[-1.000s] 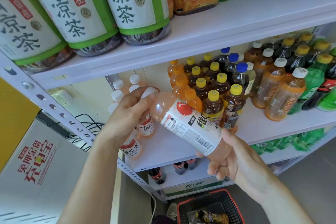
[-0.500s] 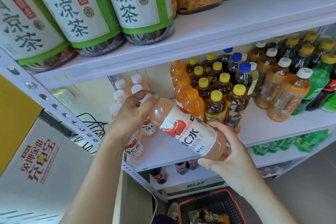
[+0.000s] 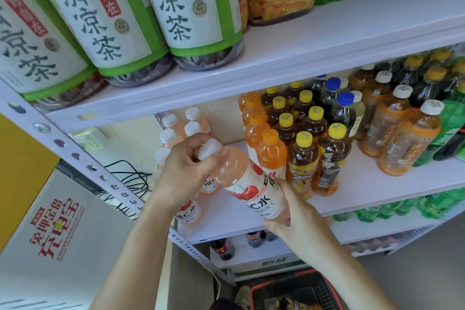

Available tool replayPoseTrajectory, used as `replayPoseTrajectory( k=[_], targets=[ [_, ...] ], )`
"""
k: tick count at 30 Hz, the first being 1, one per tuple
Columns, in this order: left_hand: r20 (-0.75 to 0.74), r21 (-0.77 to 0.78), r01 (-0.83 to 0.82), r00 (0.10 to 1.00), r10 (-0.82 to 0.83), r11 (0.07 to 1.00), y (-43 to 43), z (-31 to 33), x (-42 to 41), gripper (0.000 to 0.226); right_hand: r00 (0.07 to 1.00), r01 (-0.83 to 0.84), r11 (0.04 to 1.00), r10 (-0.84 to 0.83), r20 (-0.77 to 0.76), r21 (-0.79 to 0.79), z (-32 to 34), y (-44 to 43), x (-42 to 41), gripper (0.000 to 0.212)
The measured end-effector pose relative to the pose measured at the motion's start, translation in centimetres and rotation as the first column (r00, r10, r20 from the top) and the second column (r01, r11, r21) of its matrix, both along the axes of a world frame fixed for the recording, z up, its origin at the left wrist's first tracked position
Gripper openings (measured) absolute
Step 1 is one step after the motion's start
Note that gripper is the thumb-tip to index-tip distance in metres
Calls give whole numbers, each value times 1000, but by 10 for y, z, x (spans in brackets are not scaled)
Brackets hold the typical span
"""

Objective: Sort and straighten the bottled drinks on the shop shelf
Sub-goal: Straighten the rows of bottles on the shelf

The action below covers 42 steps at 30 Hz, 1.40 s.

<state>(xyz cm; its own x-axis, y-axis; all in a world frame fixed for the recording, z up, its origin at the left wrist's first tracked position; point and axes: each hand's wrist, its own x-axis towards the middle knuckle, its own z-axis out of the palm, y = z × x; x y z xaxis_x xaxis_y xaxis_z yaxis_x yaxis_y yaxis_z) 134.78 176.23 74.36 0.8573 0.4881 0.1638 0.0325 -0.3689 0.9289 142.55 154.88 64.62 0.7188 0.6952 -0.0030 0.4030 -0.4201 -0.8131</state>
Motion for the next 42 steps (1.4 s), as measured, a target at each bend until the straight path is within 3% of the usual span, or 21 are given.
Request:
replayPoseTrajectory(
  k=[2,5,10,15,19,26,34,36,39,42],
  targets=[
    [-40,166,-47,998,54,985,-4,-1,7,18,990,33,993,-17,140,-111,-2,6,0,70],
    [-112,448,-123,975,192,885,-9,-5,24,25,958,48,998,-38,284,-28,7,6,7,53],
    [-148,559,-240,912,381,793,8,-22,63,28,881,103,981,-166,444,162,34,16,29,48],
    [-229,761,-150,849,477,632,34,-51,113,49,840,136,991,-112,531,-7,46,35,42,58],
    [-321,725,-121,812,488,678,59,-59,152,45,854,148,988,-108,509,-39,41,42,46,64],
    [-367,627,-134,818,442,768,82,-62,197,36,867,156,984,-177,467,82,34,41,44,66],
    [-392,565,-146,818,420,812,69,-42,170,40,893,150,967,-222,391,207,25,34,37,67],
    [-264,634,-201,852,453,747,63,-32,141,41,895,187,940,-283,345,284,21,31,34,58],
    [-98,814,-184,891,442,551,54,-31,88,30,905,224,901,-334,262,372,13,22,28,43],
    [-297,901,37,778,554,431,52,-43,58,35,906,208,894,-329,266,397,5,12,20,32]
  ],
)
